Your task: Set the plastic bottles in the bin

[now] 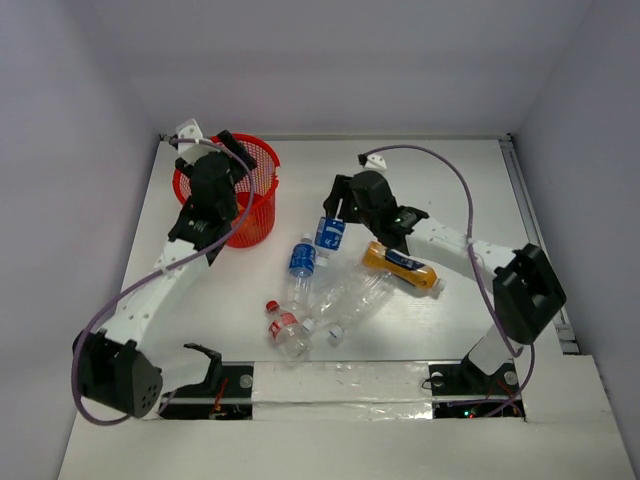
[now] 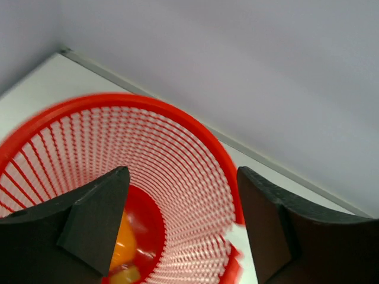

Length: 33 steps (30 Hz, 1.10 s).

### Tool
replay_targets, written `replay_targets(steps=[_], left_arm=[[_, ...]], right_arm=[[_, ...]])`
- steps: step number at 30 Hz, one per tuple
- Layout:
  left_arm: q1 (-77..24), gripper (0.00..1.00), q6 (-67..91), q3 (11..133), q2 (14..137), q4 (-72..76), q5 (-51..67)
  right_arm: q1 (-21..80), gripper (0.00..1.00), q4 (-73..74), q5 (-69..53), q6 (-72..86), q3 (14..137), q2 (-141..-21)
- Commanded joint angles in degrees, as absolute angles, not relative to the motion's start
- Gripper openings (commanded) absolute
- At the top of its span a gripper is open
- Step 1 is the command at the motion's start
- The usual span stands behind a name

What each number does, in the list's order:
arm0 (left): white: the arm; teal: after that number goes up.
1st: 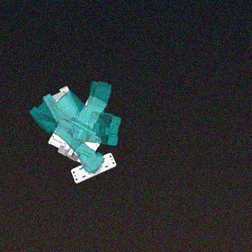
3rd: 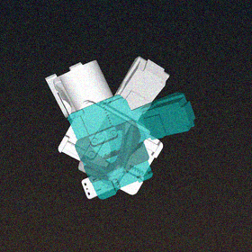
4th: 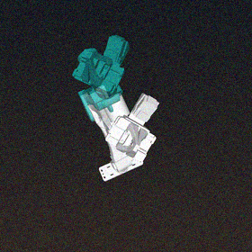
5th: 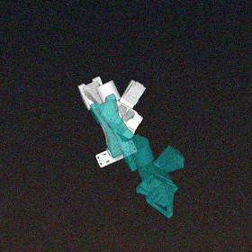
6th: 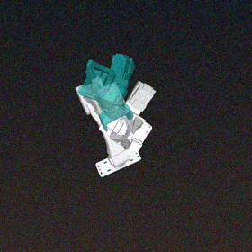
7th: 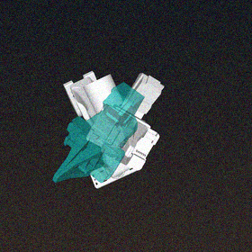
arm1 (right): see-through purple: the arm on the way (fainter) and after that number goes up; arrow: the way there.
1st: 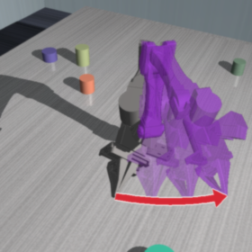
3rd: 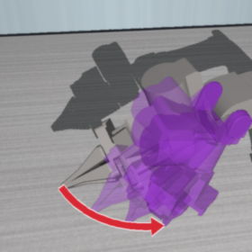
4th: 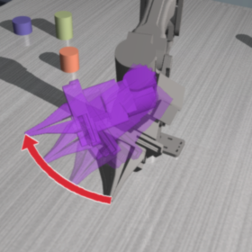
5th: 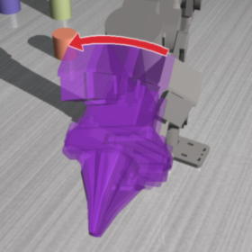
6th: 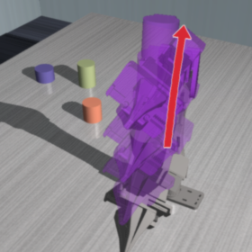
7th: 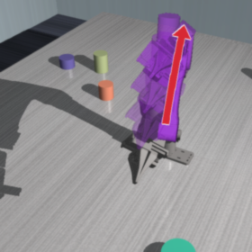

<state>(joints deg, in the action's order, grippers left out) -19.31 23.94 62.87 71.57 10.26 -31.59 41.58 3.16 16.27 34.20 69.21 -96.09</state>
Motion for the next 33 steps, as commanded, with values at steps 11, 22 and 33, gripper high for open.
replay_targets(steps=[11,22,33], left_arm=[[-30.5,0.46,32.3,38.5,44.9,8.5,-19.9],[-33.8,0.57,37.9,24.6,37.9,5.3,-12.7],[-37.0,0.81,37.3,21.2,44.1,9.0,-10.5]], right_arm=[[41.3,0.62,-2.7,17.1,31.6,77.2,-83.9],[43.1,0.63,-5.3,16.3,29.5,96.8,-92.9],[48.0,0.64,-4.0,18.4,26.0,122.6,-113.8]])
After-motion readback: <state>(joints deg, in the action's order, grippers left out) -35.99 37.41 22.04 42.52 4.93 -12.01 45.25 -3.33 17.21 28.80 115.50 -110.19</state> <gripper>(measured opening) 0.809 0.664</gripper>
